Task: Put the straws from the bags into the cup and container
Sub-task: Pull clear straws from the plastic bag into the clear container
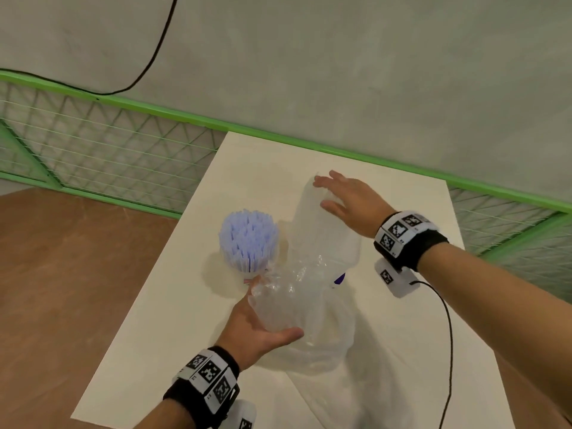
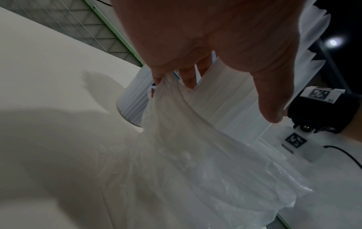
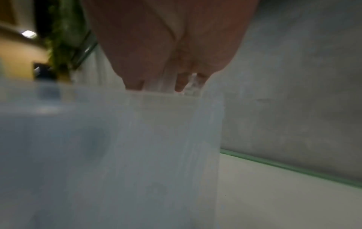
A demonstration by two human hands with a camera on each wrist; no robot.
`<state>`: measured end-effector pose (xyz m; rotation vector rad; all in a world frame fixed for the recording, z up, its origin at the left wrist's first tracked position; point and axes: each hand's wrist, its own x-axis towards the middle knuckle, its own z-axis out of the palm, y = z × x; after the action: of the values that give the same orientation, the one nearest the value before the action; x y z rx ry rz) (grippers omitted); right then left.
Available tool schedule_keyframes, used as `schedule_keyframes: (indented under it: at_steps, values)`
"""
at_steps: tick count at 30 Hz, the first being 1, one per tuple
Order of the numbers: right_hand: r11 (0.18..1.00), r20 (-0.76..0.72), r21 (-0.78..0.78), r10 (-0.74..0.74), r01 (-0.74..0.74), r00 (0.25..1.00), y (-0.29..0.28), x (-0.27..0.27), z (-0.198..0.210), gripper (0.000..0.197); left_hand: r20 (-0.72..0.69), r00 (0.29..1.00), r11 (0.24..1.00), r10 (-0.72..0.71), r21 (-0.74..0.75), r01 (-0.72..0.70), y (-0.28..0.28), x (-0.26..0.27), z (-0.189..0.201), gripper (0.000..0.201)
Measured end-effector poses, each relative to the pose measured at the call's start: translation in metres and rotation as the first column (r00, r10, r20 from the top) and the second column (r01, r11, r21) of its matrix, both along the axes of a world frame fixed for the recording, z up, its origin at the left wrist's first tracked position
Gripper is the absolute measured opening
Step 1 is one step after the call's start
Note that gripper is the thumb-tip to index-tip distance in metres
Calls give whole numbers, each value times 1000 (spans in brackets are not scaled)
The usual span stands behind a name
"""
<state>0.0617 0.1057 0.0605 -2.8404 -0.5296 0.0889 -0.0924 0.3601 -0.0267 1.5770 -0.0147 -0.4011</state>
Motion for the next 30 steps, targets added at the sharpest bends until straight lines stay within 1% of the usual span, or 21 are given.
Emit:
schedule_keyframes:
  at_steps: [1, 3, 5, 7, 9, 12, 14, 16, 18, 20, 21, 23, 26, 28, 30]
  values:
    - [992, 0, -118, 40, -40, 999, 2, -2, -5, 52, 3, 1000, 1000, -2, 9, 2, 0, 0, 0, 81]
    - [960, -7, -270, 73, -72, 997, 4, -7, -13, 62, -1, 1000, 1000, -3, 13, 3, 0, 0, 1, 79]
    - [936, -27, -339, 85, -89, 996, 4, -11, -14, 72, -3, 1000, 1000, -11, 9, 11, 1, -1, 2, 80]
    - [929, -41, -357, 84, -93, 996, 5, -9, -10, 83, 2, 1000, 1000, -12, 14, 12, 0, -1, 2, 80]
    - [955, -21, -294, 17, -22, 1000, 10, -4, -5, 84, 8, 1000, 1000, -13, 18, 13, 0, -1, 3, 81]
    - [983, 16, -135, -122, 123, 992, 21, 1, -4, 70, 1, 1000, 1000, -18, 22, 18, 0, -1, 4, 83]
    - [981, 16, -107, -162, 162, 987, 26, 4, -7, 58, -5, 1000, 1000, -16, 17, 16, 0, -2, 5, 84]
    - [977, 22, -103, -183, 184, 983, 25, 7, -7, 51, -17, 1000, 1000, -8, 14, 8, -1, -3, 5, 87]
    - [981, 23, -59, -181, 182, 983, 21, 7, -6, 57, -27, 1000, 1000, 2, 3, -2, -1, -3, 5, 89]
    - [991, 15, 2, -137, 137, 990, 18, 4, -4, 67, -28, 1000, 1000, -3, 1, 3, 0, -3, 5, 91]
    - [994, 13, 15, -113, 113, 994, 20, 3, -3, 69, -21, 1000, 1000, -10, 3, 10, 0, -3, 5, 91]
    - [995, 13, -9, -100, 100, 995, 26, 2, -2, 63, -10, 1000, 1000, -16, 10, 16, 0, -3, 4, 89]
    - [987, 42, -77, -138, 141, 990, 32, 6, -9, 44, 1, 1000, 999, -28, 18, 28, -1, -2, 3, 88]
    - [981, 68, -55, -182, 186, 981, 31, 9, -13, 33, 4, 999, 999, -32, 15, 32, -2, -2, 3, 87]
    - [974, 69, 3, -227, 228, 971, 29, 9, -13, 32, 8, 999, 999, -32, 18, 32, -1, -2, 4, 87]
